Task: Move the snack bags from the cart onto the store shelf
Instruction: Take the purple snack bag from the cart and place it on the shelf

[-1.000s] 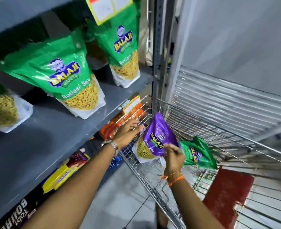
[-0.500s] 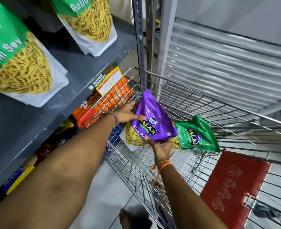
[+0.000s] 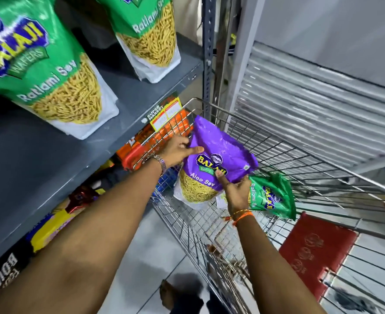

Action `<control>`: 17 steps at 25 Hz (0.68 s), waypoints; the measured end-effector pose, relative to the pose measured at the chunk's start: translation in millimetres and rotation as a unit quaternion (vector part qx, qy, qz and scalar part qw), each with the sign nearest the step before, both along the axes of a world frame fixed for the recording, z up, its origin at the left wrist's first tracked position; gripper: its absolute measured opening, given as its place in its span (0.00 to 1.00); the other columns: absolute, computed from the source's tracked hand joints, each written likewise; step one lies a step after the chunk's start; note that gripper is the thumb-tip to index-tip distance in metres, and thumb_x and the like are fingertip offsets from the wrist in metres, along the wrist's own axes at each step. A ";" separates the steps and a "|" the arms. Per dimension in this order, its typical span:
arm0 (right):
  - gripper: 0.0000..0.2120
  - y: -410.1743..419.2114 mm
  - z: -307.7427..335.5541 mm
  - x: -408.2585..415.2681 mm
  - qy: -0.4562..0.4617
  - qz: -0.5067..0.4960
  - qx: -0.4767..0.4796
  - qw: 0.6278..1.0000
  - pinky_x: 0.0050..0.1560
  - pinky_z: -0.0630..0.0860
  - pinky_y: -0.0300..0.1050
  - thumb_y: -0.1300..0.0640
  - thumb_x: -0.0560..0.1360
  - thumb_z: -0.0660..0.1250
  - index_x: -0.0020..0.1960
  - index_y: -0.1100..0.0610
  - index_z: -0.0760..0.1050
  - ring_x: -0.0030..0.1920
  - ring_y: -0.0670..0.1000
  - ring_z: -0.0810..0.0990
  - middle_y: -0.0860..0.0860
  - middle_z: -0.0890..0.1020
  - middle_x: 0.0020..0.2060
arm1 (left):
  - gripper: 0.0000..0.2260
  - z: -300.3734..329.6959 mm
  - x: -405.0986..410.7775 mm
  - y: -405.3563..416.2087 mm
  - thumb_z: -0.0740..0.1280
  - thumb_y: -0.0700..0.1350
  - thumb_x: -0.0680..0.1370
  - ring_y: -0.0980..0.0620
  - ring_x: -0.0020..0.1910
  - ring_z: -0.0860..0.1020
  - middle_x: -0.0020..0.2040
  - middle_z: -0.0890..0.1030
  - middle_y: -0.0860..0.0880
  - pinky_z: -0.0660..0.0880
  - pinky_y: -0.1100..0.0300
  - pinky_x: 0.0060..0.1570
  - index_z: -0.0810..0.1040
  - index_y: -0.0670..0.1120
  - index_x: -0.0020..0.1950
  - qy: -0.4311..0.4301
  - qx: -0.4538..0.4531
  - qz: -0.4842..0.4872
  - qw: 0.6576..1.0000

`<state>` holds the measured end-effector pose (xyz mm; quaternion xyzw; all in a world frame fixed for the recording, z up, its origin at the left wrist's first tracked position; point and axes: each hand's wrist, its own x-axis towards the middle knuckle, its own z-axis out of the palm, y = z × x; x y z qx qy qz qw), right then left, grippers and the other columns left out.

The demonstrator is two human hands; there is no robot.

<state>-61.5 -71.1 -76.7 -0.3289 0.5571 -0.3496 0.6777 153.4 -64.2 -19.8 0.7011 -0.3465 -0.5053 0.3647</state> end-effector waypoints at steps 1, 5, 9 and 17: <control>0.13 -5.3 15.0 -2.9 -0.004 0.014 -0.021 1.000 0.48 0.82 0.46 0.64 0.66 0.79 0.49 0.58 0.83 0.43 0.48 0.86 0.50 0.88 0.44 | 0.12 13.0 -5.0 3.2 0.75 0.39 0.74 0.59 0.24 0.73 0.26 0.79 0.56 0.68 0.67 0.26 0.76 0.42 0.34 -0.003 -0.019 0.016 1.000; 0.08 -17.2 89.6 -11.1 -0.016 0.057 -0.103 0.993 0.40 0.81 0.38 0.67 0.67 0.76 0.42 0.57 0.84 0.37 0.42 0.84 0.45 0.88 0.38 | 0.13 74.4 -30.6 24.0 0.74 0.38 0.74 0.51 0.35 0.72 0.36 0.78 0.43 0.66 0.59 0.32 0.79 0.26 0.42 0.005 -0.107 0.122 0.987; 0.06 -5.2 166.8 -10.8 -0.012 0.141 -0.203 0.969 0.42 0.82 0.46 0.59 0.65 0.79 0.42 0.56 0.84 0.37 0.48 0.83 0.48 0.88 0.38 | 0.19 134.3 -44.2 77.2 0.76 0.44 0.73 0.49 0.39 0.72 0.39 0.79 0.41 0.67 0.54 0.38 0.79 0.26 0.42 0.031 -0.204 0.225 0.952; 0.07 92.7 286.3 89.2 -0.091 0.321 -0.306 0.892 0.40 0.82 0.42 0.56 0.66 0.79 0.44 0.54 0.86 0.38 0.43 0.83 0.47 0.89 0.40 | 0.17 234.1 -16.5 233.9 0.76 0.57 0.69 0.56 0.36 0.67 0.35 0.73 0.50 0.67 0.60 0.34 0.80 0.43 0.35 -0.014 -0.329 0.492 0.806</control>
